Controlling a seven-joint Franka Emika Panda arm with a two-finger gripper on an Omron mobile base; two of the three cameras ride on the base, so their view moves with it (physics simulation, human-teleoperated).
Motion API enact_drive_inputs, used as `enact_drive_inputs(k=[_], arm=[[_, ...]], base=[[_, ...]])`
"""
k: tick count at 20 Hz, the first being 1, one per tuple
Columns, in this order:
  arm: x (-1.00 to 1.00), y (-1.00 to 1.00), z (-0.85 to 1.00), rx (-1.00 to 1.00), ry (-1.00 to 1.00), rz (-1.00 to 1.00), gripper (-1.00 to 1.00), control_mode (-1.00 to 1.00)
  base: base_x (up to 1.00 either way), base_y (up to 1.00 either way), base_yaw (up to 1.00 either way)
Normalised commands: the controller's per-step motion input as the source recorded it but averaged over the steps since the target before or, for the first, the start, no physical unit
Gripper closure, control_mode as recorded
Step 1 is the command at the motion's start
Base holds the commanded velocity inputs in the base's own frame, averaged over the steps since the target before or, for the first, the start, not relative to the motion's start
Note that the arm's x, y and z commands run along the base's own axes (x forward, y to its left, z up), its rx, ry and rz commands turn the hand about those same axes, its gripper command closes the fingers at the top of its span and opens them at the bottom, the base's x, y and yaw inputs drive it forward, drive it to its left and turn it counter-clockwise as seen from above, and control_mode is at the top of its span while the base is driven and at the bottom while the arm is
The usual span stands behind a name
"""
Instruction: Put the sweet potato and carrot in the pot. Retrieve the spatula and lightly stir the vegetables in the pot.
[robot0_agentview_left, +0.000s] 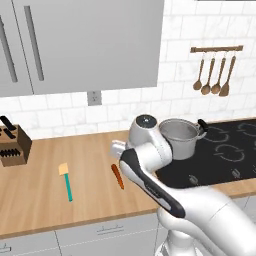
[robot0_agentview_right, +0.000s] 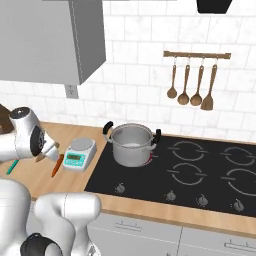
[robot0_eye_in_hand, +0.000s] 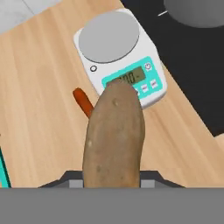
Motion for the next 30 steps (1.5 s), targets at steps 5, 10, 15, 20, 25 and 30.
enact_drive_inputs(k=[5,10,15,20,25,30], arm=[[0.12,-1.00,1.00,0.01,0.00,-0.25,1.00,-1.00],[0.63,-1.00,0.88,0.00,0.01,-0.27,1.00,-1.00],[0.70,-1.00,0.31,0.00,0.00,-0.20,1.00,-1.00],[0.71,-0.91,-0.04,0.05,0.01,-0.06,1.00,-1.00],[0.59,-0.67,-0.32,0.11,0.01,0.00,1.00,-1.00],[0.46,-0.08,-0.49,0.03,0.00,0.00,1.00,-1.00]], base=[[0.00,0.00,0.00],[0.00,0.00,0.00],[0.00,0.00,0.00],[0.00,0.00,0.00],[0.00,0.00,0.00],[0.00,0.00,0.00]])
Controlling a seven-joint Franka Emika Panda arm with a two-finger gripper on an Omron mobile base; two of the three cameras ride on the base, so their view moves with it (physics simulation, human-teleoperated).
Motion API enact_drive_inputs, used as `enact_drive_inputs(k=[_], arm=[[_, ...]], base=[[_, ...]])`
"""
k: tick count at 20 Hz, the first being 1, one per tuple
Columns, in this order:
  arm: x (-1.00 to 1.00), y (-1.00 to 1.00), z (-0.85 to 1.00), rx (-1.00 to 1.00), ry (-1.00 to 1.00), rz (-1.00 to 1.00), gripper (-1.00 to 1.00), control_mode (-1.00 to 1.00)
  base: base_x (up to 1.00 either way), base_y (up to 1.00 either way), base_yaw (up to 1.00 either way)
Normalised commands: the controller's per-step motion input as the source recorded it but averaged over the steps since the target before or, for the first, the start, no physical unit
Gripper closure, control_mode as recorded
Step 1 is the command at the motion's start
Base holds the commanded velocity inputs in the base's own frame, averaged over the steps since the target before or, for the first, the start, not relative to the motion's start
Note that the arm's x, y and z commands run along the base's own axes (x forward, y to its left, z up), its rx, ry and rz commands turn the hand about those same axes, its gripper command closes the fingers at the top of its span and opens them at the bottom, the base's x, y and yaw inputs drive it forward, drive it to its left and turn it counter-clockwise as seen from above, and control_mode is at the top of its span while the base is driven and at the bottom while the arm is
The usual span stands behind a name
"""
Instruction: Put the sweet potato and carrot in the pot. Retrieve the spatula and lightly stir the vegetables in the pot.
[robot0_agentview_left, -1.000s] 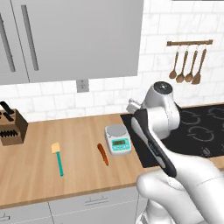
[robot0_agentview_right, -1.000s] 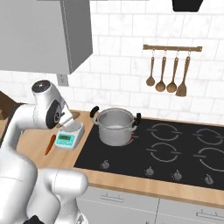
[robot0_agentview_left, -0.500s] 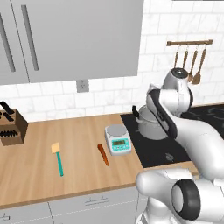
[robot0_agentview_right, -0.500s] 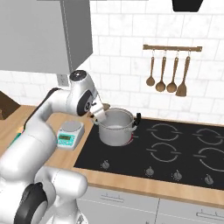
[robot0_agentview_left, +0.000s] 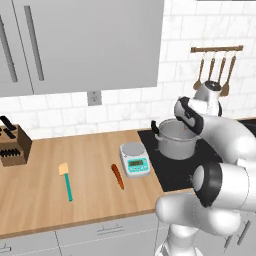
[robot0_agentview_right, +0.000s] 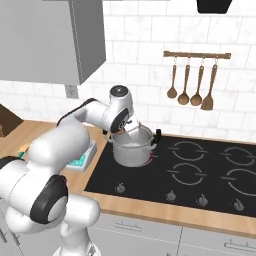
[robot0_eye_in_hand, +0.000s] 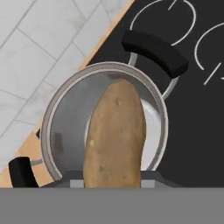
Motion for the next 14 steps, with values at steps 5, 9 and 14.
enact_drive_inputs(k=[5,9,14], arm=[[0.23,0.00,-0.33,0.00,0.00,0.00,1.00,-1.00],[0.33,0.00,-0.20,0.00,0.00,0.00,-1.00,-1.00],[0.14,0.00,-0.02,0.00,0.00,0.00,-1.00,-1.00]], base=[[0.00,0.00,0.00],[0.00,0.00,0.00],[0.00,0.00,0.00]])
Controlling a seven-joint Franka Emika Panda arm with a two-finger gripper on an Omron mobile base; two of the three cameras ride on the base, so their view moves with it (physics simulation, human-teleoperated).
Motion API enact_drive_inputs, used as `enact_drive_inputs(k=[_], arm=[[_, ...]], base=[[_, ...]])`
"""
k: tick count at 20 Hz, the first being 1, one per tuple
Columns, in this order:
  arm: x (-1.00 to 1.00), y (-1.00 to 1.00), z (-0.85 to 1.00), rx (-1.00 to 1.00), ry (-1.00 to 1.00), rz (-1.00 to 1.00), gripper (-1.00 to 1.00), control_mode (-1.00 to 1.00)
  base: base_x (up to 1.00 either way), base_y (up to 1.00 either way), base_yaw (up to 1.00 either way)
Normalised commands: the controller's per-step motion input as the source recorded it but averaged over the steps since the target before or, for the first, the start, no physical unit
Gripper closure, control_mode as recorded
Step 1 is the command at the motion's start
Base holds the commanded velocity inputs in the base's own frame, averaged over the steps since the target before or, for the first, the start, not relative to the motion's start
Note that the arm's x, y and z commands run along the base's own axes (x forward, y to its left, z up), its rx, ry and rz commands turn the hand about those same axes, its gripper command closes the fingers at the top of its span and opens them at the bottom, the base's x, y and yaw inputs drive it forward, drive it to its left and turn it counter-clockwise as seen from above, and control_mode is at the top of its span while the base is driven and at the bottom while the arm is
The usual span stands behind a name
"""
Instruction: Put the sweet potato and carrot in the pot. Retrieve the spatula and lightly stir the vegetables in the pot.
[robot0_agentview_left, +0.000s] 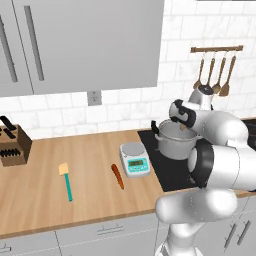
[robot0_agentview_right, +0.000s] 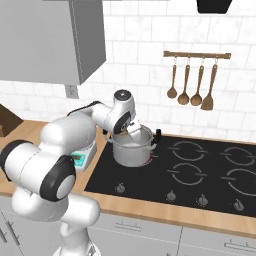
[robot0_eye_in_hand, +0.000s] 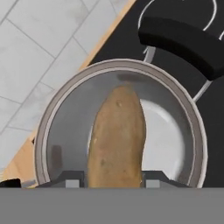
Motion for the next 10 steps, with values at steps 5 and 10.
enact_drive_inputs(k=[5,10], arm=[[0.03,0.00,-0.18,0.00,0.02,0.00,-1.00,-1.00],[-0.27,0.00,0.31,0.00,-0.06,0.00,-1.00,-1.00]], base=[[0.00,0.00,0.00],[0.00,0.00,0.00]])
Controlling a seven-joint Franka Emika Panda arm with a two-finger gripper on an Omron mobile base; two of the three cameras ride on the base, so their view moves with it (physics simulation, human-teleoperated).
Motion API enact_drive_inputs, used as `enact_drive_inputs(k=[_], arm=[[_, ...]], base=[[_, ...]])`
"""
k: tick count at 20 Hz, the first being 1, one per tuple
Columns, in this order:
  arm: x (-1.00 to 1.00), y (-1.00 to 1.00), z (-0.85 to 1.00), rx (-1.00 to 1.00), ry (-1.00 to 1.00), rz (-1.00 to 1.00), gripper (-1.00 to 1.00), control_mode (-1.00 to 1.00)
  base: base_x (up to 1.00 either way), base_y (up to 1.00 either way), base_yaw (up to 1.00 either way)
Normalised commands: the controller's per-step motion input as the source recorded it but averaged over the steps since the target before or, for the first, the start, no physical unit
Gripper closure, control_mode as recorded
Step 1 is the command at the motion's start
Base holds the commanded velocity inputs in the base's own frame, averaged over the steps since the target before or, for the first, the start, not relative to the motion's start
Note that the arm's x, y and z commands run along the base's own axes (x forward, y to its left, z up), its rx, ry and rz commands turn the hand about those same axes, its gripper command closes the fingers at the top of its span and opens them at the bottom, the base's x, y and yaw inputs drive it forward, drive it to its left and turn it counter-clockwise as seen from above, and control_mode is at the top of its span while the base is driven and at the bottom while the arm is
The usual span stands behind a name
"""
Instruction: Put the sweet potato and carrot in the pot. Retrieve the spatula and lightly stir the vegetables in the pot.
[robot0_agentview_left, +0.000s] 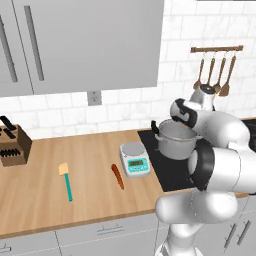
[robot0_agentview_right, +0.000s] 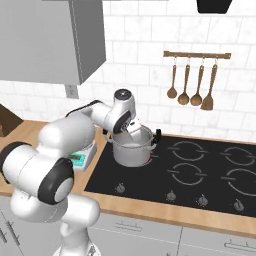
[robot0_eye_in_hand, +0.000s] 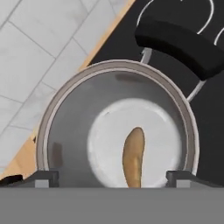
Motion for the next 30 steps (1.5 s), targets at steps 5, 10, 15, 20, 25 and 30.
enact_drive_inputs(k=[5,10,15,20,25,30], arm=[[-1.00,0.02,1.00,0.01,-0.19,0.00,-1.00,-1.00],[-1.00,0.62,0.28,-0.01,0.01,0.08,-1.00,-1.00],[-0.94,1.00,-0.27,-0.05,0.10,0.30,-1.00,-1.00],[-0.27,1.00,-0.69,-0.06,0.14,0.35,-1.00,-1.00],[0.19,1.00,-0.63,-0.09,0.16,0.30,-1.00,-1.00],[0.23,1.00,-0.47,-0.19,0.13,0.19,-1.00,-1.00]], base=[[0.00,0.00,0.00],[0.00,0.00,0.00],[0.00,0.00,0.00],[0.00,0.00,0.00],[0.00,0.00,0.00],[0.00,0.00,0.00]])
